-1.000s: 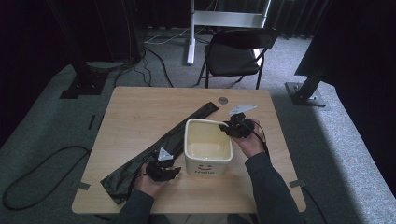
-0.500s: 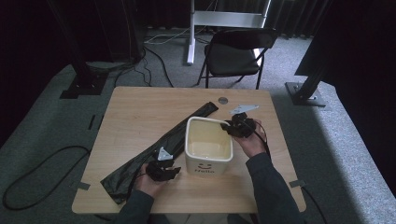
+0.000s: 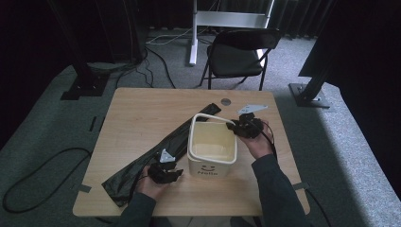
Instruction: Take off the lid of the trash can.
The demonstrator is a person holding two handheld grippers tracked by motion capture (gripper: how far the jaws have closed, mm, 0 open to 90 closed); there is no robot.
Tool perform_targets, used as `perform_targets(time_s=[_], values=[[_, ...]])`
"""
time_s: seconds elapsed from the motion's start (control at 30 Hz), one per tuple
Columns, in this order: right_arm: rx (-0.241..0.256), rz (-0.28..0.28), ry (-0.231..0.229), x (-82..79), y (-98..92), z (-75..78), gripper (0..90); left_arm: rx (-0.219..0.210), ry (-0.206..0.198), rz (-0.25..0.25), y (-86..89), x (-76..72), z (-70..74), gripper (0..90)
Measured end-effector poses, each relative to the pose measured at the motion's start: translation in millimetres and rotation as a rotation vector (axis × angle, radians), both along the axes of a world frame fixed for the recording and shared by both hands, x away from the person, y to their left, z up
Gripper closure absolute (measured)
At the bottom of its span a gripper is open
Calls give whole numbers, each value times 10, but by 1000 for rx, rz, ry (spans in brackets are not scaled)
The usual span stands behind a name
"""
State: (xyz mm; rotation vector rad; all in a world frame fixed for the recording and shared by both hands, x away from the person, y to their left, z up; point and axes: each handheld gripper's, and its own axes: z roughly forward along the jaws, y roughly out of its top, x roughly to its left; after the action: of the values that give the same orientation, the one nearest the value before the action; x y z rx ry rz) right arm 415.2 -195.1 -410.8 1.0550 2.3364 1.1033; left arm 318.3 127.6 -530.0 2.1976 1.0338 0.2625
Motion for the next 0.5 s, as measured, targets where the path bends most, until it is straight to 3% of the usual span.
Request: perform_targets(time_s=[0.5], values=[[33, 13, -2, -51, -14, 54, 754, -5, 0, 4, -4, 3, -5, 578]])
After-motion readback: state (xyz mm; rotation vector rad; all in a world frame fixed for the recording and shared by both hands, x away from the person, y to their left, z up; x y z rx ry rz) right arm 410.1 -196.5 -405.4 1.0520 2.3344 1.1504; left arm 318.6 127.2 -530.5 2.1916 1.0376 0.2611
